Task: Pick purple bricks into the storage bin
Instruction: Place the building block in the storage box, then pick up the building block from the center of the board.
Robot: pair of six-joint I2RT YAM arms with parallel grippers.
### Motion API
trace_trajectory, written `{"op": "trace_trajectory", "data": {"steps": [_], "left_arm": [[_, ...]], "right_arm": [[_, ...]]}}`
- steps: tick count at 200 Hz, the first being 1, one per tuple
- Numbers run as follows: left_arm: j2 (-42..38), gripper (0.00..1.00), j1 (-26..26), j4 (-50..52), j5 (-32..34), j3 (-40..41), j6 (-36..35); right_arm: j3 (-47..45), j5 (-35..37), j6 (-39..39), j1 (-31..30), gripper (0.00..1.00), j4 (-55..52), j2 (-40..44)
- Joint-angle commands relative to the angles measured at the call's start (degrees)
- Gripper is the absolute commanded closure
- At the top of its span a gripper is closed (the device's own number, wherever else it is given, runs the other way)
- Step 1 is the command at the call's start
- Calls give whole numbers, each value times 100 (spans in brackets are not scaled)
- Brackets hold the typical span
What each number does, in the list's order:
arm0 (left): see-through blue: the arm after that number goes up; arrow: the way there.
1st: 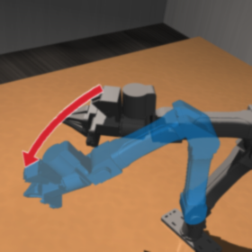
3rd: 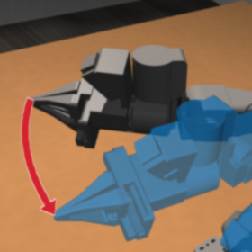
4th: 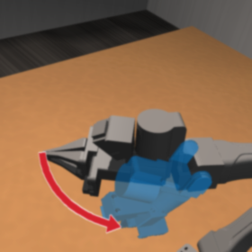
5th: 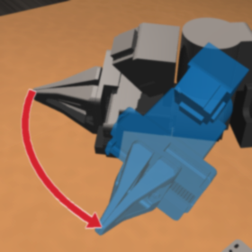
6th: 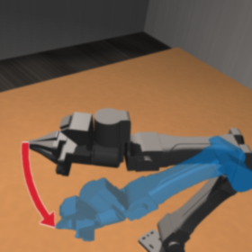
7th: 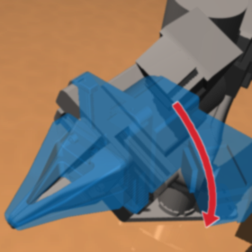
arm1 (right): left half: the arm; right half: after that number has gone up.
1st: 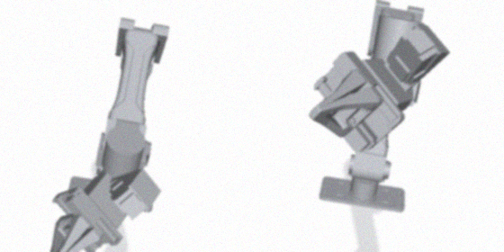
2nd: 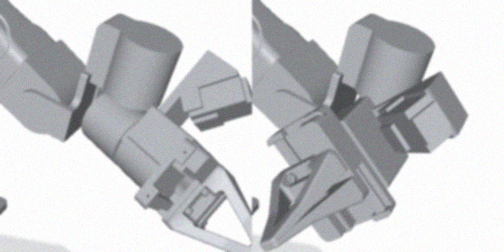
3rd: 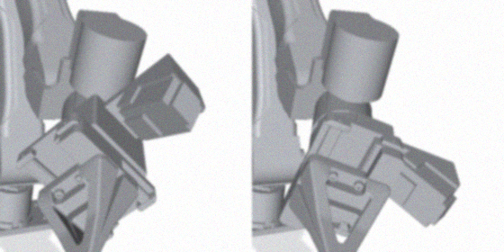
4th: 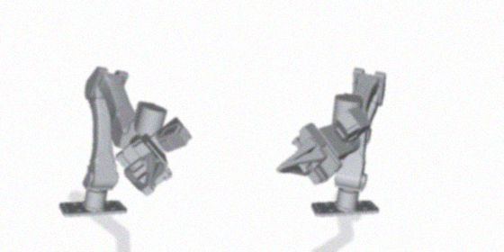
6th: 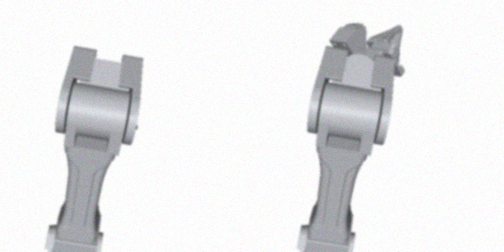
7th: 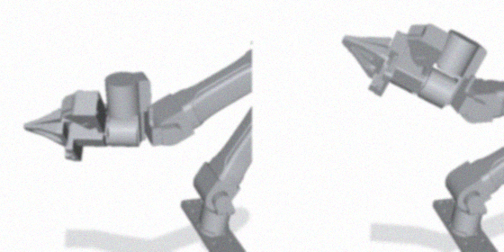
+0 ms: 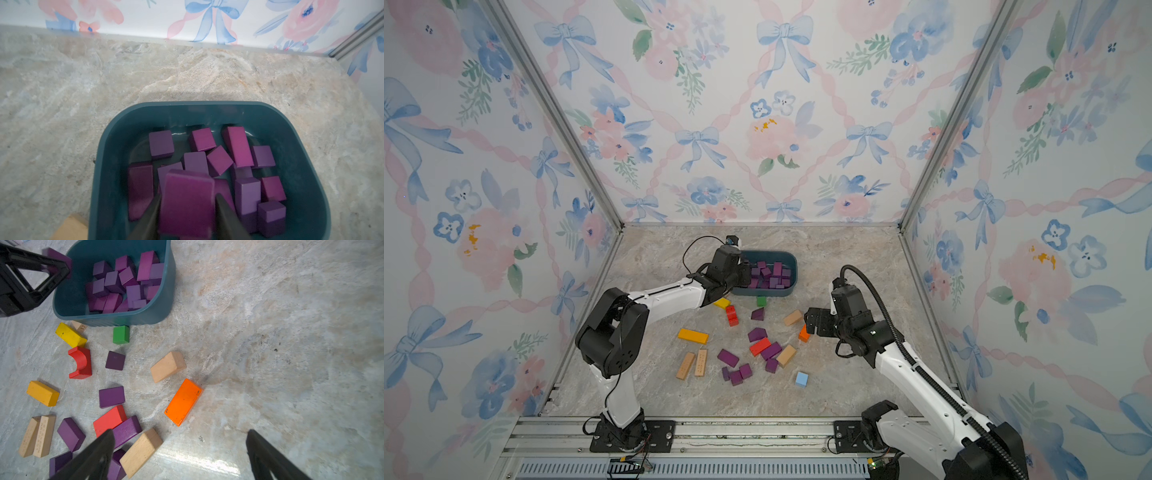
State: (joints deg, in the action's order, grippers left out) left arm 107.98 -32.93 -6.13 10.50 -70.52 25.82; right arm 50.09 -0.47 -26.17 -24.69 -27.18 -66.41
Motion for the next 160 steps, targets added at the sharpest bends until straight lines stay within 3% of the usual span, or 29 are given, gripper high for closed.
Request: {"op": "trace_trajectory", "data": {"steps": [1,6,56,114,160], "left_arm": [[62,8,36,-59,-56,-199,-104],[44,2,41,-68,-43,-191,-108],[-547,2,35,-211,277,125,-198],[-2056,2,-14,-870,431,1412,-314],[-3484,2,-246,-1034,692,2951,-291]], "right_arm": [[-56,-299,-77,67,3,39,-54],[-65,-359,-90,65,3,66,-61],[-23,-748,-47,-118,3,193,-49],[426,392,803,-1462,0,-366,-706],[632,405,764,-2241,24,-622,-1340]]}}
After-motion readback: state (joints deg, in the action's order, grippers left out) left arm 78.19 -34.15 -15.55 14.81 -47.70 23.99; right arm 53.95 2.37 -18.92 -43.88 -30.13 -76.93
